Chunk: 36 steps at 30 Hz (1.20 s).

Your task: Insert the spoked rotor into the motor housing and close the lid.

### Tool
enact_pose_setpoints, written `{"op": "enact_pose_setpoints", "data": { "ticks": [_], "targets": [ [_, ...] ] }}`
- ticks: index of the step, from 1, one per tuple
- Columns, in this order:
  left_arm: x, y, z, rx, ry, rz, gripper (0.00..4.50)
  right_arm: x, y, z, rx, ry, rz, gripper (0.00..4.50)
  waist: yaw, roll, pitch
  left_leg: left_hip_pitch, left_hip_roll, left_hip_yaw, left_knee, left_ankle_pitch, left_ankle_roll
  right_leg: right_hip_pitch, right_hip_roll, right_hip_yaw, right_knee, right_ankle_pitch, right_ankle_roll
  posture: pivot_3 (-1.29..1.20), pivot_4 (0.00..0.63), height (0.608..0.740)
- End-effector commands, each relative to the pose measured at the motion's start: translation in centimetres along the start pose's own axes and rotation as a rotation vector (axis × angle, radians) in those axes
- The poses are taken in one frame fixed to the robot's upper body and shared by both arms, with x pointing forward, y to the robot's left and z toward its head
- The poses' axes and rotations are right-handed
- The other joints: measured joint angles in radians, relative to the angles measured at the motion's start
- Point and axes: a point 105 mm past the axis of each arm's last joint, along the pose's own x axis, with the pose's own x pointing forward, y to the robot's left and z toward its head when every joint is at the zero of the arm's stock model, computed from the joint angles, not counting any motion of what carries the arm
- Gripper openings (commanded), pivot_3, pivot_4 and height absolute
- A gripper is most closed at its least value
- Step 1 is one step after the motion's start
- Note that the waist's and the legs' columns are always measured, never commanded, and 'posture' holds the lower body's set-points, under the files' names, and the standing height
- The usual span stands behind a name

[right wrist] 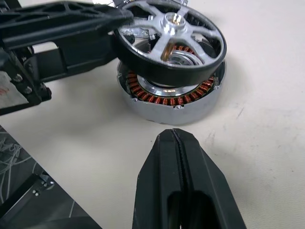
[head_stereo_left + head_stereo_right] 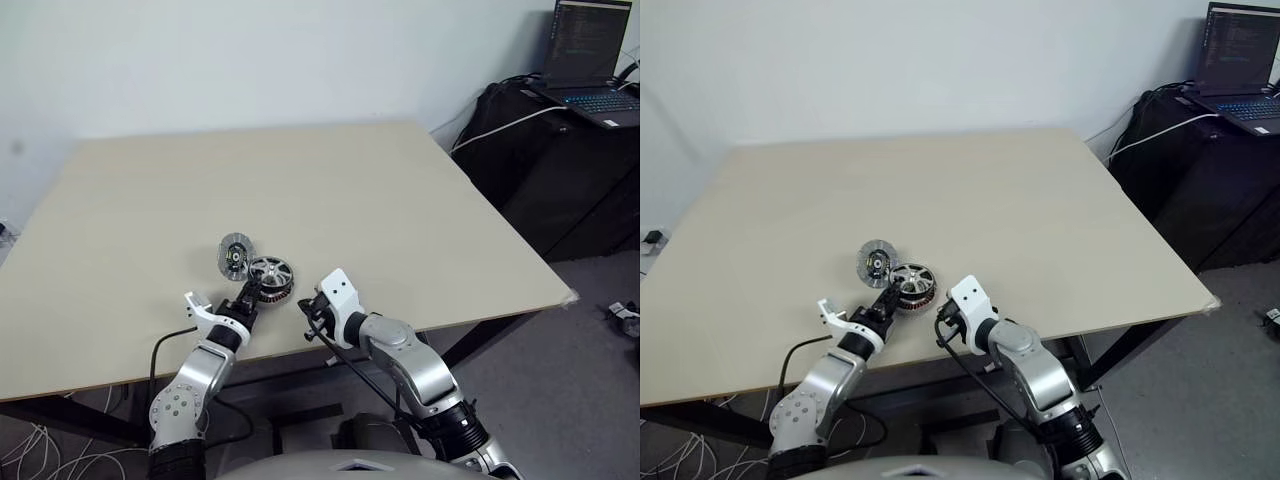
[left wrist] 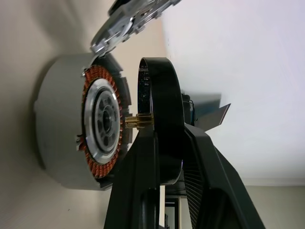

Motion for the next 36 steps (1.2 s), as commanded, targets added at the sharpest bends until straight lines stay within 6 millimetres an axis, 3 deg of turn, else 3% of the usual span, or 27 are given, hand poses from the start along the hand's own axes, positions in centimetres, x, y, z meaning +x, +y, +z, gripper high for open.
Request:
{"op": "enact_pose_setpoints", "data": {
  "ticks": [1, 4, 15, 31, 36],
  "targets": [
    [0.9, -1.3, -1.4, -0.045, 0.017, -0.048, 0.37, -0.2, -0.3, 1.7, -0.020, -0.061, -0.010, 0.00, 0.000, 0.000, 0.000, 0.000, 0.000, 0.000, 0.000, 0.000, 0.000, 0.000, 0.000, 0.000, 0.000, 0.000, 0.000, 0.00, 0.000, 0.740],
    [1.0, -1.6, -1.4, -0.045, 0.013, -0.049, 0.37, -0.2, -0.3, 1.7, -0.021, -0.061, -0.012, 0.00, 0.000, 0.000, 0.000, 0.000, 0.000, 0.000, 0.000, 0.000, 0.000, 0.000, 0.000, 0.000, 0.000, 0.000, 0.000, 0.00, 0.000, 0.740],
    [0.3, -2.3, -1.5, -0.032, -0.004, -0.054, 4.03, -0.2, -0.4, 1.8, -0.025, -0.064, -0.011, 0.00, 0.000, 0.000, 0.000, 0.000, -0.003, 0.000, 0.000, 0.000, 0.000, 0.000, 0.000, 0.000, 0.000, 0.000, 0.000, 0.00, 0.000, 0.740],
    [-1.6, -2.7, 1.1, -0.011, -0.105, -0.104, 4.03, 0.1, -0.2, 1.9, -0.023, -0.068, 0.000, 0.00, 0.000, 0.000, 0.000, 0.001, -0.001, 0.000, 0.000, 0.000, 0.000, -0.001, 0.000, 0.000, 0.000, 0.000, 0.000, 0.00, 0.000, 0.740],
    [-2.2, -3.9, 2.0, 0.126, -0.137, -0.174, 4.03, 0.0, -0.3, 2.3, -0.024, -0.094, -0.007, 0.00, 0.000, 0.000, 0.000, 0.000, -0.001, 0.000, 0.000, 0.000, 0.000, -0.001, 0.000, 0.000, 0.000, 0.000, 0.000, 0.00, 0.000, 0.740]
  ]
}}
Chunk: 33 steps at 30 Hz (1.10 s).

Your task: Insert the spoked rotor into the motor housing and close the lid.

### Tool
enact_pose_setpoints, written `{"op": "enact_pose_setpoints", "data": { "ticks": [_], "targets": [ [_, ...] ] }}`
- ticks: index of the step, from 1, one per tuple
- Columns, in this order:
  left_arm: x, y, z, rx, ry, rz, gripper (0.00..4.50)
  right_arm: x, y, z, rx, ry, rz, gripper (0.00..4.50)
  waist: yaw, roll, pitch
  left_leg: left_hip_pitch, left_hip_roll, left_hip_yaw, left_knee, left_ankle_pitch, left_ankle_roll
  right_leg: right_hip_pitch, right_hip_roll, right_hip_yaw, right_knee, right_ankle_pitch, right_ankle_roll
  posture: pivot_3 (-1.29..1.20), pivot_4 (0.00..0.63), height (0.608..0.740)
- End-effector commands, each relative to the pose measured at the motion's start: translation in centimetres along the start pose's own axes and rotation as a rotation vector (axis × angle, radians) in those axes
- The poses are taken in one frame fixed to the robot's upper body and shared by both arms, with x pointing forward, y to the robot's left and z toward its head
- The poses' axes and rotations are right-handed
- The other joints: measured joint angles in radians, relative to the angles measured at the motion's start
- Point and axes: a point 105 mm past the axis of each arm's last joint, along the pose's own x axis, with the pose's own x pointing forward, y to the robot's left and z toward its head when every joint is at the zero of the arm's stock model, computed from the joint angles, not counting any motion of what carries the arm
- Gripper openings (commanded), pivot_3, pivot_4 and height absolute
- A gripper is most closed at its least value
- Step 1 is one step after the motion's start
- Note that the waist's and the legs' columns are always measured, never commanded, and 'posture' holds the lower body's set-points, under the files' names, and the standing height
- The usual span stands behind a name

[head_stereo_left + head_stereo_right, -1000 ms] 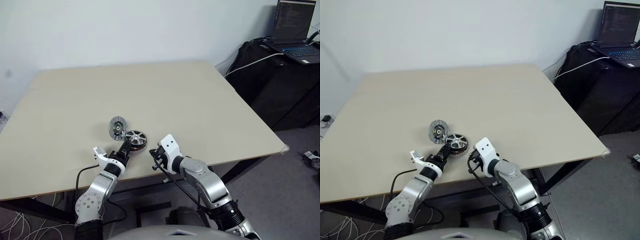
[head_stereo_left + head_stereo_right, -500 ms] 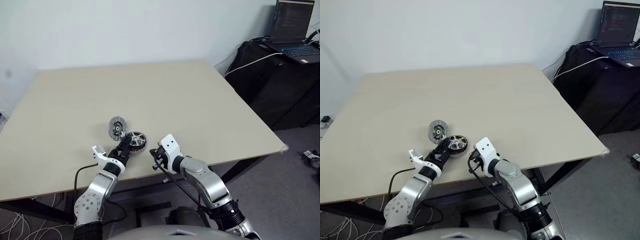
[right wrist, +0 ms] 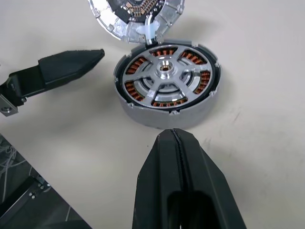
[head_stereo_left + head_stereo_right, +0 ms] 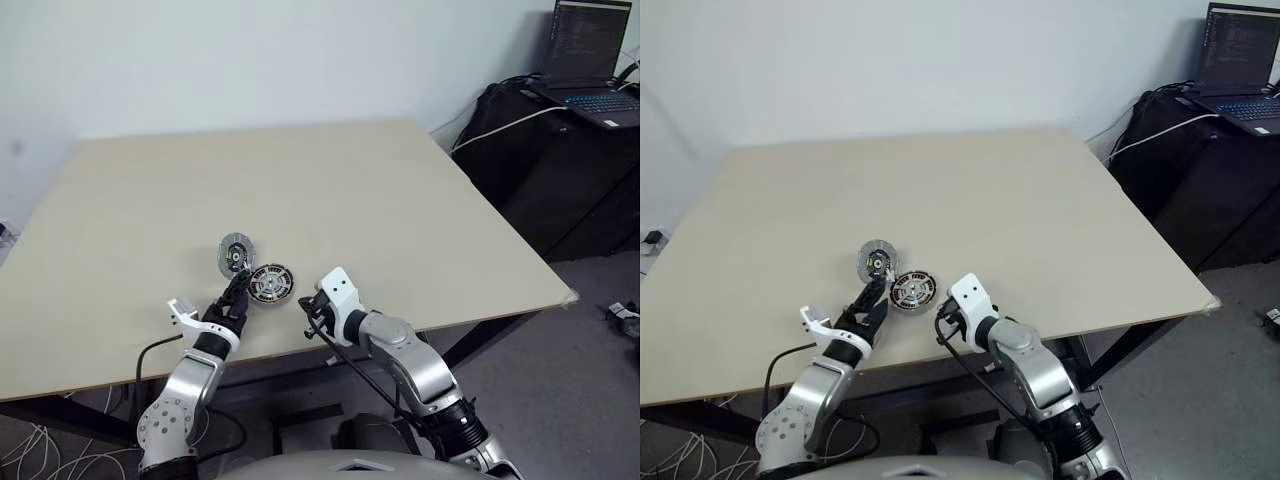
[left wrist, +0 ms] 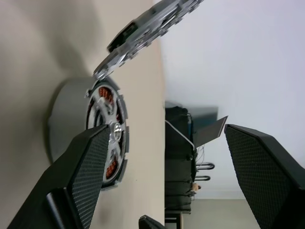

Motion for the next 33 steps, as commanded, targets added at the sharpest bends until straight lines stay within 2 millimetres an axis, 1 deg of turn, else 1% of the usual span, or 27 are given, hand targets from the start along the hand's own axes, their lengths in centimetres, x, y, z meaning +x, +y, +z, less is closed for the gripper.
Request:
{"op": "enact_pose_setpoints", "data": {
  "ticks": [1, 4, 7, 8, 9, 11, 17, 18, 23, 26, 29, 33],
  "targets": [
    [-0.1, -2.4, 0.6, 0.143, -0.046, -0.109, 4.03, -0.1, -0.1, 2.0, -0.015, -0.089, -0.002, 0.00, -0.001, 0.000, 0.000, 0.000, -0.001, 0.000, 0.000, 0.000, 0.000, 0.000, 0.000, 0.000, 0.000, 0.000, 0.000, 0.00, 0.000, 0.740],
    [-0.3, -1.7, 0.9, 0.338, -0.053, -0.083, 4.03, 0.0, -0.2, 2.4, -0.012, -0.103, -0.007, 0.00, -0.001, 0.000, 0.000, 0.000, -0.003, 0.000, 0.000, 0.000, 0.000, 0.000, 0.000, 0.000, 0.000, 0.000, 0.000, 0.00, 0.000, 0.740],
    [-0.7, -1.2, 1.0, 0.505, -0.058, -0.085, 3.43, 0.3, -0.3, 2.3, -0.016, -0.099, -0.007, 0.00, -0.001, 0.000, 0.000, 0.000, -0.002, 0.000, 0.000, 0.000, 0.000, -0.001, 0.000, 0.000, 0.000, 0.000, 0.000, 0.00, 0.000, 0.740],
    [-0.8, -0.9, 0.9, 0.560, -0.053, -0.086, 3.15, 0.4, -0.3, 2.3, -0.018, -0.098, -0.005, 0.00, -0.001, 0.001, 0.000, 0.000, -0.002, 0.001, 0.000, 0.000, 0.000, -0.002, 0.000, 0.000, 0.000, 0.000, 0.000, 0.00, 0.000, 0.740],
    [-1.0, -0.7, 0.9, 0.597, -0.044, -0.086, 2.76, 0.6, -0.3, 2.4, -0.022, -0.097, -0.004, 0.00, -0.001, 0.001, 0.000, 0.001, -0.002, 0.001, 0.000, 0.000, 0.000, -0.003, 0.000, 0.000, 0.000, 0.000, 0.000, 0.00, 0.000, 0.740],
    [-1.2, -0.3, 0.8, 0.685, -0.031, -0.092, 2.13, 0.9, -0.4, 2.7, -0.031, -0.099, 0.000, 0.00, -0.001, 0.001, 0.000, 0.001, 0.002, 0.001, 0.000, 0.000, -0.001, -0.003, 0.000, 0.000, 0.000, 0.000, 0.000, 0.00, 0.000, 0.740],
    [-1.7, 1.1, 0.0, 0.956, 0.051, -0.127, 0.11, 2.7, -1.0, 3.9, -0.057, -0.104, -0.008, 0.00, -0.003, 0.002, 0.001, 0.001, 0.004, 0.002, 0.000, 0.000, -0.001, -0.004, 0.000, 0.000, 0.000, 0.000, -0.001, 0.00, 0.000, 0.740],
    [-1.7, 1.4, -0.1, 0.993, 0.060, -0.129, 0.05, 3.0, -1.0, 4.2, -0.061, -0.106, -0.006, 0.00, -0.003, 0.002, 0.001, 0.001, 0.004, 0.002, 0.000, 0.000, -0.001, -0.004, 0.000, 0.000, 0.000, 0.000, -0.001, 0.00, 0.000, 0.740],
    [-1.8, 2.4, -0.7, 1.181, 0.101, -0.155, 0.05, 4.2, -1.0, 4.6, -0.082, -0.097, 0.018, 0.00, -0.003, 0.004, 0.001, 0.000, 0.004, 0.002, 0.000, 0.000, -0.001, -0.004, 0.000, 0.000, 0.000, 0.001, -0.001, 0.00, 0.000, 0.740],
    [-1.8, 2.9, -1.1, 1.295, 0.118, -0.202, 0.05, 5.2, -0.5, 4.8, -0.096, -0.085, 0.046, 0.00, -0.004, 0.004, 0.001, 0.001, 0.004, 0.003, 0.000, 0.000, -0.001, -0.004, 0.000, 0.000, 0.000, 0.001, -0.001, 0.00, 0.000, 0.740],
    [-1.7, 3.4, -1.1, 1.361, 0.140, -0.231, 0.05, 6.0, -0.1, 5.1, -0.106, -0.081, 0.064, 0.00, -0.004, 0.004, 0.001, 0.000, 0.005, 0.004, 0.000, 0.000, -0.001, -0.004, 0.000, 0.000, 0.001, 0.002, -0.003, 0.00, 0.000, 0.740],
    [-1.4, 4.1, -0.8, 1.399, 0.143, -0.248, 0.05, 7.0, 0.7, 5.6, -0.119, -0.081, 0.096, 0.00, -0.006, 0.005, 0.000, 0.000, 0.005, 0.005, 0.000, 0.000, -0.001, -0.004, 0.000, 0.000, 0.002, 0.002, -0.003, 0.00, 0.000, 0.740]
  ]
}}
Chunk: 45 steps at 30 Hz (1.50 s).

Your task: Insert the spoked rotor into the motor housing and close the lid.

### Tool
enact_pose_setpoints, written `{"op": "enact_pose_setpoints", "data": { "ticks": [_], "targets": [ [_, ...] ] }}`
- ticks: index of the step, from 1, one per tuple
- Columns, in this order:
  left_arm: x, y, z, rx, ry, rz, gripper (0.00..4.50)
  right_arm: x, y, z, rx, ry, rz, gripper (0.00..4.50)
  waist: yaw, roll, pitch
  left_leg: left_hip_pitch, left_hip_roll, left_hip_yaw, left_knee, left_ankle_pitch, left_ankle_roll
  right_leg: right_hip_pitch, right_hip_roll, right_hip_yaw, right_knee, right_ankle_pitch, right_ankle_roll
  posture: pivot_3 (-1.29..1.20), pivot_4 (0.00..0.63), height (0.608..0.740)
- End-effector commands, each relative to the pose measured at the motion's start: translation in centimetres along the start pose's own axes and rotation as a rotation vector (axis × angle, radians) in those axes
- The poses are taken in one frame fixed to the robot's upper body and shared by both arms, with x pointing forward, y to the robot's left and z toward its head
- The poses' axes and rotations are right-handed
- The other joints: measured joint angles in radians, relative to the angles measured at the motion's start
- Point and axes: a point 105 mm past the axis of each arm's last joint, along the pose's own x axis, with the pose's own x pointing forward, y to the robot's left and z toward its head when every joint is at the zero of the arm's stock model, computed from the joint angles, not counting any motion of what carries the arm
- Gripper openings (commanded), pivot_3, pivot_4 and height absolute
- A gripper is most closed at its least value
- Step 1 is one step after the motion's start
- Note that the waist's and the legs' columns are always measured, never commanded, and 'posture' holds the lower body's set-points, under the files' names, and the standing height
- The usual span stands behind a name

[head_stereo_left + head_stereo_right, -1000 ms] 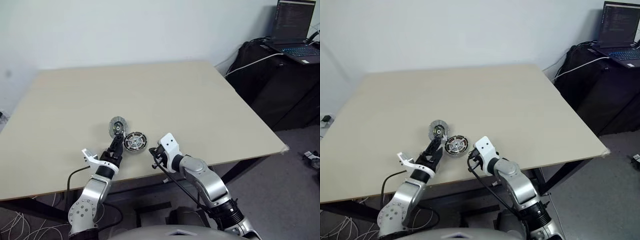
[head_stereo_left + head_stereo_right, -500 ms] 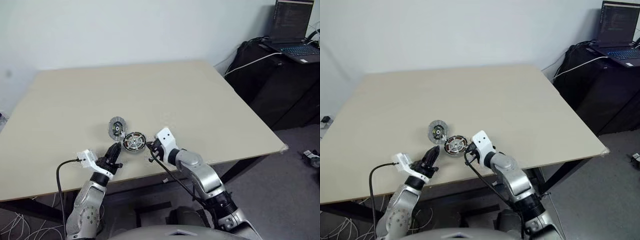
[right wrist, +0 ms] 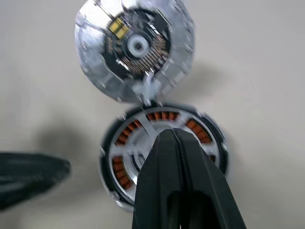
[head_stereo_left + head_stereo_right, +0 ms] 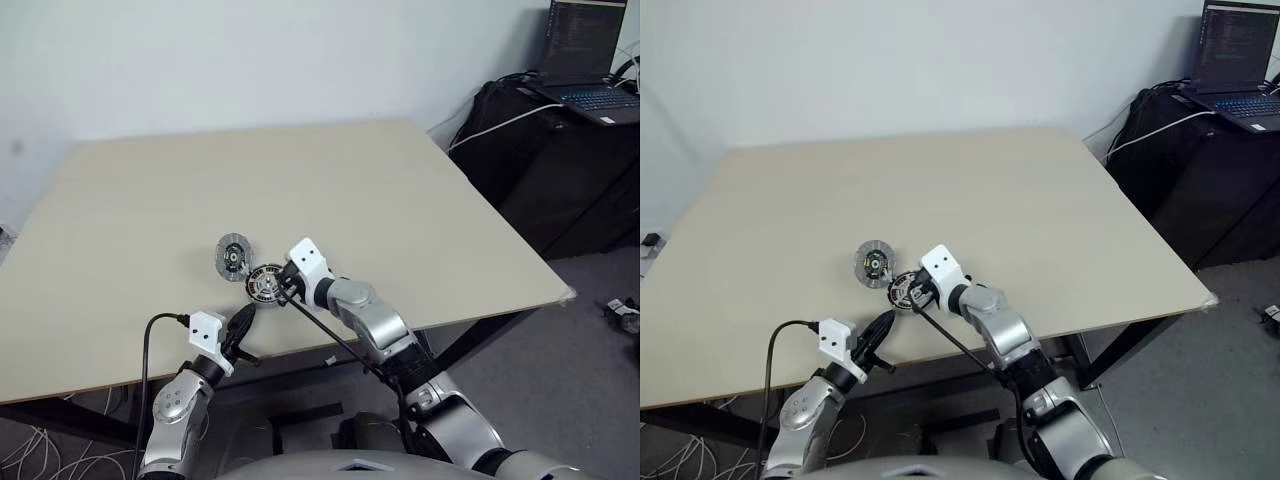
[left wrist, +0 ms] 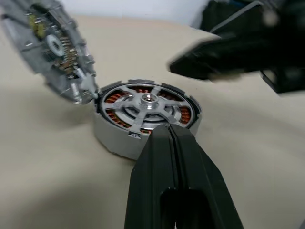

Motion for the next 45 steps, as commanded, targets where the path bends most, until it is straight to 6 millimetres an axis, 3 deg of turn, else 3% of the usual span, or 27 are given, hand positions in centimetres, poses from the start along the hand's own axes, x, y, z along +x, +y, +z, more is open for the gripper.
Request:
{"op": "enact_pose_setpoints", "data": {
  "ticks": [1, 5, 11, 15, 24, 30, 36, 42, 45],
  "targets": [
    [0.3, 0.4, 0.5, 0.068, -0.041, -0.021, 0.05, 0.8, 0.6, 1.9, -0.038, -0.050, 0.030, 0.00, -0.001, 0.000, 0.000, 0.000, 0.000, 0.000, 0.000, 0.000, 0.000, 0.000, 0.000, 0.000, 0.000, 0.000, 0.000, 0.00, 0.000, 0.740],
    [-0.4, -1.0, 0.1, 0.095, -0.071, -0.028, 0.05, 1.7, 1.0, 1.6, -0.048, -0.027, 0.056, 0.00, -0.005, 0.000, 0.000, 0.000, 0.000, 0.001, 0.000, 0.000, 0.000, 0.000, 0.000, 0.000, 0.000, 0.003, -0.004, 0.00, 0.000, 0.740],
    [-0.8, -1.5, -0.6, 0.057, -0.047, -0.026, 0.05, 2.3, 0.3, -1.2, -0.056, 0.084, 0.044, 0.00, -0.005, 0.001, -0.001, 0.000, 0.001, 0.002, 0.000, 0.000, 0.000, 0.000, 0.000, 0.000, 0.000, 0.002, -0.003, 0.00, 0.000, 0.740],
    [-1.0, -1.7, -0.6, 0.049, -0.046, -0.024, 0.05, 2.1, -0.1, -1.8, -0.052, 0.097, 0.041, 0.00, -0.008, 0.006, -0.005, 0.001, 0.001, 0.001, 0.000, 0.000, 0.000, 0.000, -0.001, 0.000, 0.000, 0.002, -0.002, 0.00, 0.000, 0.740],
    [-0.9, -1.8, 0.1, 0.046, -0.060, -0.017, 0.05, -0.9, 0.0, 1.1, -0.096, -0.059, 0.102, 0.00, -0.003, 0.007, -0.006, 0.000, 0.001, 0.001, 0.000, 0.000, 0.000, -0.001, -0.001, 0.000, 0.000, 0.001, -0.001, 0.00, 0.000, 0.740],
    [-0.7, -2.1, 1.0, 0.040, -0.067, -0.021, 0.05, -2.6, -0.6, 0.0, -0.176, 0.004, 0.105, 0.00, -0.003, 0.007, -0.006, 0.002, 0.001, 0.000, 0.000, 0.000, 0.000, -0.001, -0.001, -0.001, 0.000, 0.000, -0.001, 0.00, 0.000, 0.740],
    [-0.4, -2.9, 2.4, 0.037, -0.072, -0.027, 0.00, -3.0, -0.5, -0.6, -0.269, 0.061, 0.158, 1.81, -0.003, 0.007, -0.005, 0.001, 0.001, 0.000, 0.000, 0.000, 0.000, -0.001, -0.001, -0.001, 0.000, 0.000, -0.001, 0.00, 0.000, 0.740],
    [-0.6, -4.6, 4.0, 0.027, -0.076, -0.023, 0.00, -2.5, -0.2, -0.3, -0.489, 0.129, 0.232, 3.65, -0.004, 0.007, -0.005, 0.001, 0.001, 0.000, 0.000, 0.000, 0.000, -0.001, -0.001, -0.001, 0.000, 0.000, -0.001, 0.00, 0.000, 0.740],
    [-1.0, -5.5, 4.4, 0.015, -0.072, -0.021, 0.00, -2.1, -0.1, 0.2, -0.604, 0.156, 0.272, 3.65, -0.003, 0.007, -0.005, 0.001, 0.001, 0.000, 0.000, 0.000, 0.000, -0.001, -0.001, -0.001, 0.000, 0.000, -0.001, 0.00, 0.000, 0.740]
  ]
}}
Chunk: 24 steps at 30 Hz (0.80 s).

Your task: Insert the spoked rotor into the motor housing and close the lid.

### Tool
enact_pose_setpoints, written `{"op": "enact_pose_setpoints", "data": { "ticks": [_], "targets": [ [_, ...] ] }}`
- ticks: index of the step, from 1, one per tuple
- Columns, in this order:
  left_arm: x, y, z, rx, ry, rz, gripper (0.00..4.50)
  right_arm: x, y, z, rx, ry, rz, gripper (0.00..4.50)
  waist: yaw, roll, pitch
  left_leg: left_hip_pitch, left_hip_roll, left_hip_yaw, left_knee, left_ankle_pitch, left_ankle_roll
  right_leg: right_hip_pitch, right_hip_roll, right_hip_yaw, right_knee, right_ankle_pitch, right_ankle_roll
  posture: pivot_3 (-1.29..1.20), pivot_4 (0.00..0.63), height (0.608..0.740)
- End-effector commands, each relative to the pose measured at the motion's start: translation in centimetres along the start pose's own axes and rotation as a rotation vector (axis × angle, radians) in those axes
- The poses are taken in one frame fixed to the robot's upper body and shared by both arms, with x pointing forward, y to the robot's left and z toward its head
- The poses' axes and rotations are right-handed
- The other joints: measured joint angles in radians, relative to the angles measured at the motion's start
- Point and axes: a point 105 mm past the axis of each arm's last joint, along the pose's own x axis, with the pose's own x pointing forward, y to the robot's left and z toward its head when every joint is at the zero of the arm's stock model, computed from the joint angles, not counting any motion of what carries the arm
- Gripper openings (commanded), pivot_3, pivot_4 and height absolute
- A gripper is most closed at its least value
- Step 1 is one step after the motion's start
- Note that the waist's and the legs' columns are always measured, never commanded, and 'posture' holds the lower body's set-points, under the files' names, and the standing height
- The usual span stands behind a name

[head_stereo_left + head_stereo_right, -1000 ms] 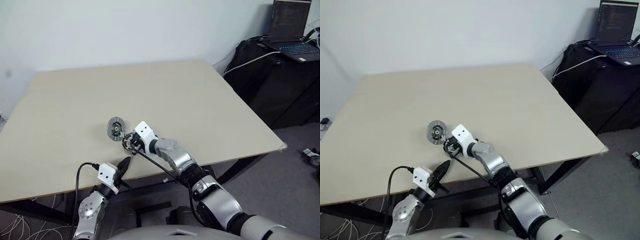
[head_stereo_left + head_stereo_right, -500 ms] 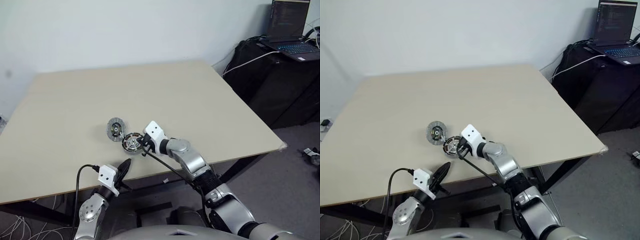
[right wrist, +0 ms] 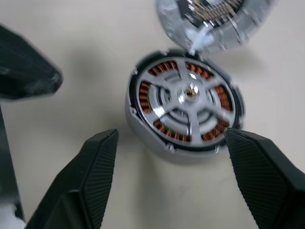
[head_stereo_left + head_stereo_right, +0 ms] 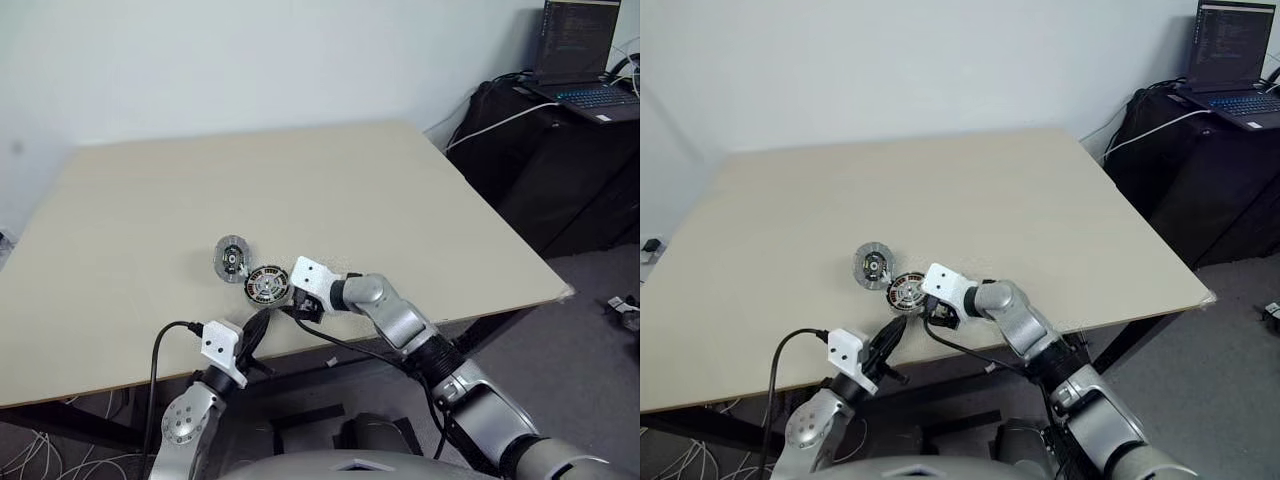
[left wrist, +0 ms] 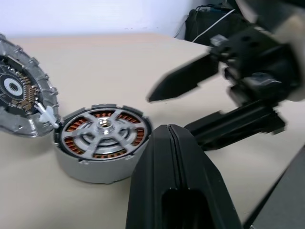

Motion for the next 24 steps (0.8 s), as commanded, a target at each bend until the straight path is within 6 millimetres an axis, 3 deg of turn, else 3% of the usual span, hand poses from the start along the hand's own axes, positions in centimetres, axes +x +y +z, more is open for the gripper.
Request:
{"op": "enact_pose_setpoints", "data": {
  "ticks": [1, 12, 24],
  "targets": [
    [0.0, -1.2, 1.7, 0.013, -0.042, -0.006, 0.00, 0.2, -0.7, 1.7, -0.158, 0.001, 0.036, 3.65, 0.000, 0.000, 0.000, 0.000, 0.000, 0.000, 0.000, 0.000, 0.000, 0.000, 0.000, 0.000, 0.000, 0.000, 0.000, 0.00, 0.000, 0.740],
    [-2.0, -2.8, 0.8, -0.017, -0.029, 0.083, 0.00, 1.3, -0.8, 1.5, -0.349, 0.102, 0.155, 3.65, 0.003, 0.001, 0.001, 0.000, 0.000, 0.000, 0.000, 0.000, 0.000, 0.000, 0.000, 0.000, 0.000, 0.000, 0.000, 0.00, 0.000, 0.740],
    [-2.0, -3.9, 0.5, -0.030, -0.033, 0.088, 0.00, 1.3, -1.2, 0.5, -0.411, 0.184, 0.221, 3.65, 0.005, 0.003, 0.003, 0.000, 0.000, 0.000, 0.000, 0.000, 0.000, -0.001, 0.000, 0.000, 0.000, 0.000, 0.000, 0.00, 0.000, 0.740]
  ]
}}
